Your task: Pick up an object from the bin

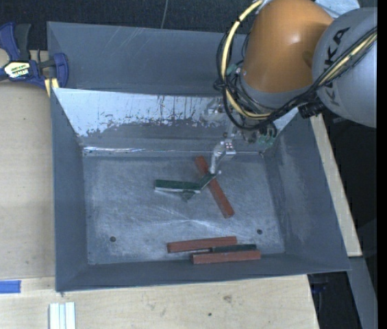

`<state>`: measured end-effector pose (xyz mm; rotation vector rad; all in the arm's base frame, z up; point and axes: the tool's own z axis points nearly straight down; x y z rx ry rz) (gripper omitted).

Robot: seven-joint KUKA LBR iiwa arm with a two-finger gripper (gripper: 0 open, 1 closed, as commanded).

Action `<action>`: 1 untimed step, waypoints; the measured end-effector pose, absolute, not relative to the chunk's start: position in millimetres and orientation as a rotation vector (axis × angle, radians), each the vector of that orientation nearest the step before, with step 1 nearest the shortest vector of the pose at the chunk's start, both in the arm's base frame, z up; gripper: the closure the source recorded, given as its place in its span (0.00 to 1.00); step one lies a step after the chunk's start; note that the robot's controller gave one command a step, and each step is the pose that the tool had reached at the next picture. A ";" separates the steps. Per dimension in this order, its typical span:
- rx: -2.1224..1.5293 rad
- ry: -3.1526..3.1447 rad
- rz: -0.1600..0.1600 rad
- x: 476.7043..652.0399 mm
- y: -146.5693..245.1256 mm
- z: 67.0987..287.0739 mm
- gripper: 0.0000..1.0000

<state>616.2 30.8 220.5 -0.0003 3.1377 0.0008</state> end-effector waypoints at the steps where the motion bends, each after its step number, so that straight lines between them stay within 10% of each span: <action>1: 0.034 3.134 0.001 611.9 38.7 150.4 0.00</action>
Offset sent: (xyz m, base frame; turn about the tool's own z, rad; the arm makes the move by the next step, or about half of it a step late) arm -0.0168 0.0184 -0.0605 0.0640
